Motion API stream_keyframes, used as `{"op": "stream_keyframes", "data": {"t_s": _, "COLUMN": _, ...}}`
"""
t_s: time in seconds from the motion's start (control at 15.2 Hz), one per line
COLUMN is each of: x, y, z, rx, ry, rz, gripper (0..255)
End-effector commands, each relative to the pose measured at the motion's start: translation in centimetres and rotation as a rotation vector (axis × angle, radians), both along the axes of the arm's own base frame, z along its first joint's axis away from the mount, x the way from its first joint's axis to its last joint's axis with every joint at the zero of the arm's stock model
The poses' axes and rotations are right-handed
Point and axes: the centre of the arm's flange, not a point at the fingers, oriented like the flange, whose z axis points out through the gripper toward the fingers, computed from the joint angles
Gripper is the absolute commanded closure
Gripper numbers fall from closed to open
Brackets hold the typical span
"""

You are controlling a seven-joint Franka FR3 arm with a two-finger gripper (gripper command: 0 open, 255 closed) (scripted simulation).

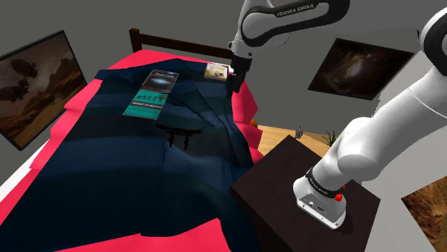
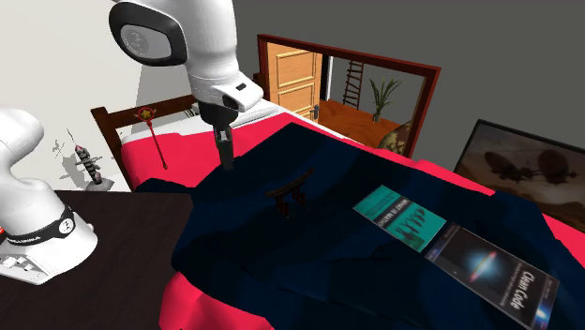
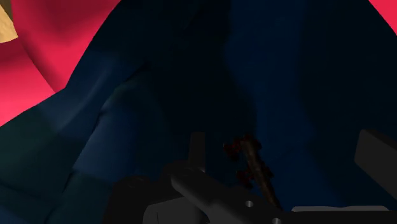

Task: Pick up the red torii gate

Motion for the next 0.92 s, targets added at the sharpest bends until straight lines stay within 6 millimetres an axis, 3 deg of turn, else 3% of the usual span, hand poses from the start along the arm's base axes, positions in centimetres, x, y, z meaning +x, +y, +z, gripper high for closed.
{"op": "stream_keyframes", "data": {"t_s": 0.0, "x": 1.6, "y": 1.3, "z": -1.9, "rx": 0.007, "ry": 0.002, "rz": 0.035, "gripper": 0}}
{"op": "stream_keyframes", "data": {"t_s": 0.86, "x": 11.1, "y": 10.2, "z": -13.9, "rx": 0.051, "ry": 0.024, "rz": 0.258, "gripper": 0}}
